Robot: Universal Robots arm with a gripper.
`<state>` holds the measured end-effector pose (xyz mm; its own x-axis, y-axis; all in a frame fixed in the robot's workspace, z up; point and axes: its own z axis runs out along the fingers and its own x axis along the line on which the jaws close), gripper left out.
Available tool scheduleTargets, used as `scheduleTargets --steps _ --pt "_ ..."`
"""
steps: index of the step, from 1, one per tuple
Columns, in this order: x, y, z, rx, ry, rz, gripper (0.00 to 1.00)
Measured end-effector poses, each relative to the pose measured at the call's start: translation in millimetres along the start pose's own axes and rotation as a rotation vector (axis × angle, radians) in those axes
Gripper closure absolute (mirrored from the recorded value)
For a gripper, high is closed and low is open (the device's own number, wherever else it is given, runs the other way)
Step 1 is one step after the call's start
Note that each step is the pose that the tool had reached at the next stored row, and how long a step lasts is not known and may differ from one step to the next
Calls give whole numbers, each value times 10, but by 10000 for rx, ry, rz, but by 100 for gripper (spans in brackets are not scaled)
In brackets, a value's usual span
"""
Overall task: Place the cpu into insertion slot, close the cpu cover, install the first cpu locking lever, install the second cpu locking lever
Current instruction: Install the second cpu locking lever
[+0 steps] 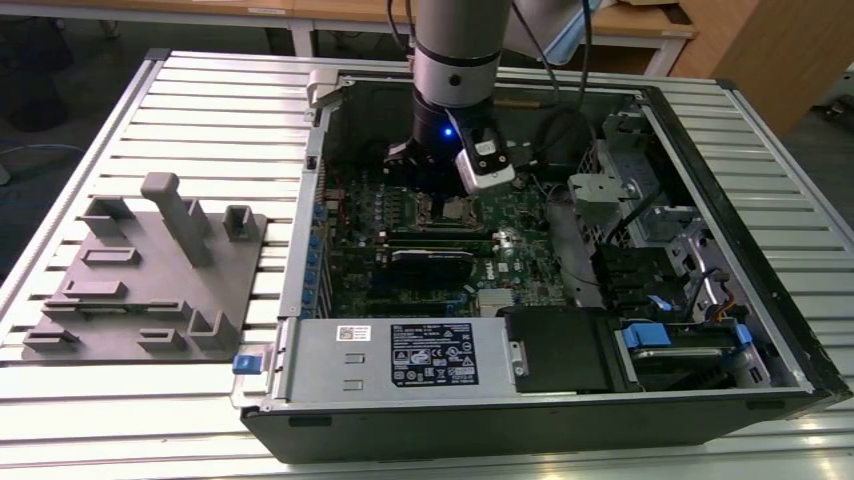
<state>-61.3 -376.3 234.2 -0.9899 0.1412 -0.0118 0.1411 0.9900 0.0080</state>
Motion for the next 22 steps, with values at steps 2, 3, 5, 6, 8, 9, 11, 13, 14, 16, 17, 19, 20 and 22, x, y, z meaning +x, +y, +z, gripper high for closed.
scheduleTargets --steps 2,3,5,6,8,9,11,13,14,16,17,19,20,22 --pt "0 0 -1 3 9 1 89" --pt "0 0 -1 3 10 1 89" --pt "0 0 1 2 11 1 89" --pt "0 0 8 -3 8 -1 89" --pt "3 -3 28 0 10 -1 89" --pt "5 -5 41 1 10 -1 89" --pt "11 -8 67 1 10 0 89" --pt "19 -10 87 2 10 0 89" --pt "26 -12 91 2 10 0 89" --pt "47 -15 95 2 10 0 89" --pt "61 -18 97 1 10 0 89" --pt "86 -21 103 0 10 0 89" --pt "98 -23 106 0 10 0 89" --pt "113 -25 124 0 10 0 89"
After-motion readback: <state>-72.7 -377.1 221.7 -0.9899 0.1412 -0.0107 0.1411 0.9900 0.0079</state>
